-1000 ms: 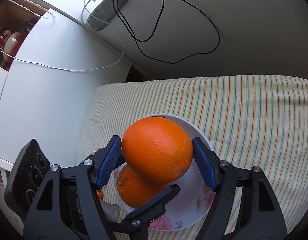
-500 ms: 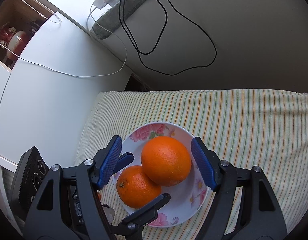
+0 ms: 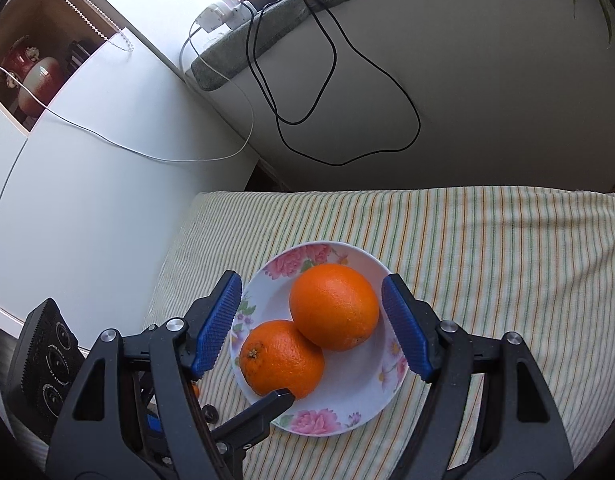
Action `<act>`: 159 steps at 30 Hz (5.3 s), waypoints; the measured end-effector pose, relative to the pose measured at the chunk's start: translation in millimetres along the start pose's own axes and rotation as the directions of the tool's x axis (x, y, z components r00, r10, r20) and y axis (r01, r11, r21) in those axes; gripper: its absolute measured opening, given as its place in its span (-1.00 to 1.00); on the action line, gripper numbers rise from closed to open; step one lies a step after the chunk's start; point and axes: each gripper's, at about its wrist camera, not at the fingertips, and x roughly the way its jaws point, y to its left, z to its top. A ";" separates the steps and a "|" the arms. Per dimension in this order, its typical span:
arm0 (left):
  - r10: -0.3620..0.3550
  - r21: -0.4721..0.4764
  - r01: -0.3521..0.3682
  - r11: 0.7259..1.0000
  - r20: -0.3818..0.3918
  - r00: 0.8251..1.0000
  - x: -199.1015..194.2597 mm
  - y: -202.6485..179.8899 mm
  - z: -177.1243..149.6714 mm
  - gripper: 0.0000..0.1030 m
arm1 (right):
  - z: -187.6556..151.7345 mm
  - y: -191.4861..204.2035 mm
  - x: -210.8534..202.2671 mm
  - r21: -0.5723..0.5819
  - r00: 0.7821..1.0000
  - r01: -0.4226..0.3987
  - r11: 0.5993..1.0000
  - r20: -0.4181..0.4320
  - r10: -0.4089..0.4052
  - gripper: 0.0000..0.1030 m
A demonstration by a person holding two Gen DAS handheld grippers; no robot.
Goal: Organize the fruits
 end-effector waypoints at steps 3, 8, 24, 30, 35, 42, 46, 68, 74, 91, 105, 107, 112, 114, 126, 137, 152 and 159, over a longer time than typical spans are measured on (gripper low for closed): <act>0.007 0.003 -0.007 1.000 0.011 1.000 -7.8 2.5 0.1 0.45 | -6.1 4.6 -4.4 -0.008 1.000 0.010 1.000 0.009 -0.010 0.47; 0.017 0.012 -0.018 1.000 0.031 0.999 -22.0 6.7 -2.8 0.45 | -15.7 14.2 -15.5 -0.038 0.999 0.032 0.999 0.043 -0.030 0.46; 0.068 -0.045 -0.064 0.997 0.087 0.994 -69.1 37.7 -38.6 0.45 | -59.0 48.1 -46.5 -0.173 0.984 0.109 0.979 0.161 -0.081 0.47; 0.097 -0.077 -0.090 0.993 0.094 0.991 -88.2 57.5 -61.1 0.45 | -79.2 61.2 -51.4 -0.222 0.980 0.105 0.969 0.188 -0.063 0.47; 0.124 -0.121 -0.113 0.986 0.085 0.989 -101.7 77.3 -81.7 0.44 | -99.6 75.1 -48.9 -0.279 0.983 0.064 0.958 0.182 -0.013 0.47; 0.170 -0.190 -0.158 0.969 0.048 0.984 -111.9 106.8 -117.8 0.44 | -133.7 105.2 -40.4 -0.415 0.988 0.042 0.909 0.154 0.025 0.47; 0.165 -0.241 -0.155 0.958 0.020 0.986 -114.4 120.5 -139.1 0.30 | -152.4 118.2 -30.2 -0.478 0.992 0.028 0.878 0.122 0.035 0.47; 0.155 -0.356 -0.146 0.923 -0.005 0.988 -96.1 162.1 -158.1 0.08 | -208.1 142.7 51.7 -0.597 0.997 -0.029 0.802 -0.079 -0.022 -0.01; 0.132 -0.371 -0.125 0.920 -0.006 0.991 -91.0 169.6 -155.2 -0.03 | -208.6 145.5 61.2 -0.600 0.995 -0.025 0.799 -0.090 -0.036 -0.01; 0.107 -0.374 -0.103 0.922 -0.011 0.994 -83.3 172.9 -159.0 -0.31 | -206.7 145.0 70.1 -0.594 0.992 -0.023 0.804 -0.110 -0.054 -0.24; 0.109 -0.376 -0.097 0.921 0.010 0.994 -90.3 175.3 -157.6 -0.32 | -204.5 144.2 68.9 -0.584 0.994 -0.037 0.811 -0.106 -0.032 -0.51; 0.111 -0.377 -0.098 0.921 0.015 0.994 -91.7 174.5 -156.2 -0.32 | -203.8 143.2 66.2 -0.582 0.995 -0.037 0.812 -0.100 -0.027 -0.52; 0.108 -0.367 -0.090 0.926 0.029 0.994 -95.1 169.7 -150.0 -0.32 | -200.1 139.6 57.2 -0.569 0.996 -0.040 0.821 -0.087 -0.012 -0.52; 0.106 -0.359 -0.086 0.929 0.036 0.994 -95.6 166.8 -146.4 -0.32 | -198.1 137.5 52.9 -0.562 0.997 -0.039 0.826 -0.079 -0.007 -0.52; 0.057 -0.293 -0.032 0.955 0.077 0.995 -83.7 142.2 -112.1 -0.32 | -180.2 111.9 17.4 -0.501 1.000 -0.010 0.866 -0.003 0.009 -0.52; -0.009 -0.232 0.028 0.972 0.083 0.997 -59.9 110.9 -82.4 -0.32 | -164.7 78.9 -10.3 -0.444 0.998 0.042 0.895 0.056 -0.019 -0.52; -0.047 -0.198 0.059 0.979 0.062 0.997 -24.0 89.8 -51.5 -0.32 | -139.9 37.0 -27.1 -0.369 0.992 0.107 0.923 0.106 -0.073 -0.52; -0.035 -0.175 0.044 0.984 0.052 0.998 -12.5 84.7 -39.8 -0.32 | -134.2 27.0 -27.2 -0.348 0.990 0.120 0.930 0.112 -0.086 -0.52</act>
